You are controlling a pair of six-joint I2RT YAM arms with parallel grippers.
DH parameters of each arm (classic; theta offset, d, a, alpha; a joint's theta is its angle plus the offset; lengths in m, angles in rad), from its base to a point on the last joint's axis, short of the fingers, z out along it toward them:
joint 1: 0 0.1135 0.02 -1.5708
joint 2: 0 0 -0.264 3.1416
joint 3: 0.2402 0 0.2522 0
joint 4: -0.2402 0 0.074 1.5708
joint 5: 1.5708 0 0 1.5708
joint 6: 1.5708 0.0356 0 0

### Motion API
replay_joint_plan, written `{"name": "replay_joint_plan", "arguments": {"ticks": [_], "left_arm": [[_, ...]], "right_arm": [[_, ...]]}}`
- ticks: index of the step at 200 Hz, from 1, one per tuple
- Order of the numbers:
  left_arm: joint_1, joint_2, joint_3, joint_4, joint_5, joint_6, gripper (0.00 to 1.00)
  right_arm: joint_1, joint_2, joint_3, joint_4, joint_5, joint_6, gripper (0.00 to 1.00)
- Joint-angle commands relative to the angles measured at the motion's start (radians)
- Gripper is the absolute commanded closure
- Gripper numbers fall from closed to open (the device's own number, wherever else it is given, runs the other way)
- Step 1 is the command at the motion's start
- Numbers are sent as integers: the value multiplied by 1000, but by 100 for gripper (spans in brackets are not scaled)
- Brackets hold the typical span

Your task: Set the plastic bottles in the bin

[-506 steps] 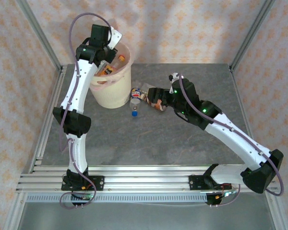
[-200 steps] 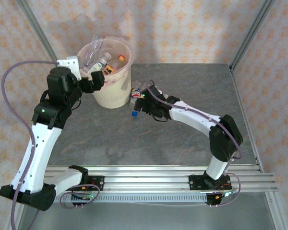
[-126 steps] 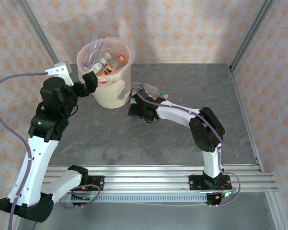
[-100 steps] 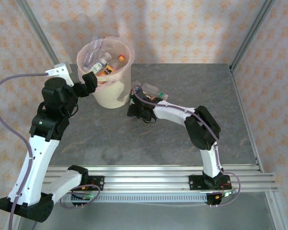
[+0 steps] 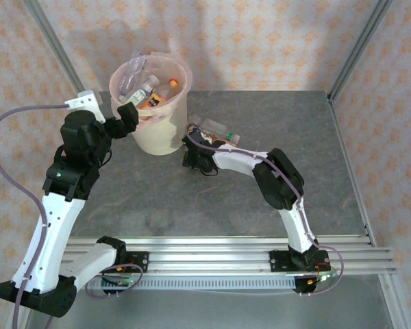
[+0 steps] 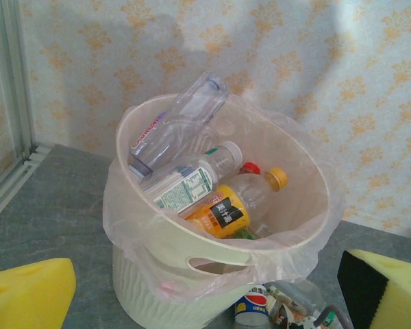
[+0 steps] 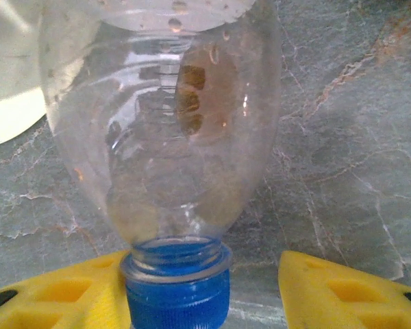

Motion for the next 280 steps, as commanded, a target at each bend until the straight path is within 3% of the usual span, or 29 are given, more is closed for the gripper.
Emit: {"name": "replay_joint_plan", "arguments": {"ticks": [1, 67, 136, 182, 280], "left_arm": [[7, 0, -8, 24, -31, -5, 0], [6, -1, -8, 19, -22, -5, 0], [6, -3, -12, 16, -22, -19, 0], [7, -3, -12, 26, 3, -63, 0], [5, 60, 11, 51, 203, -174, 0]], "right_arm": [[5, 21, 42, 14, 38, -6, 45], [6, 47, 76, 8, 57, -23, 55], [6, 7, 18, 21, 63, -40, 80], [5, -146, -122, 86, 50, -56, 88], [16, -529, -374, 183, 77, -94, 98]]}}
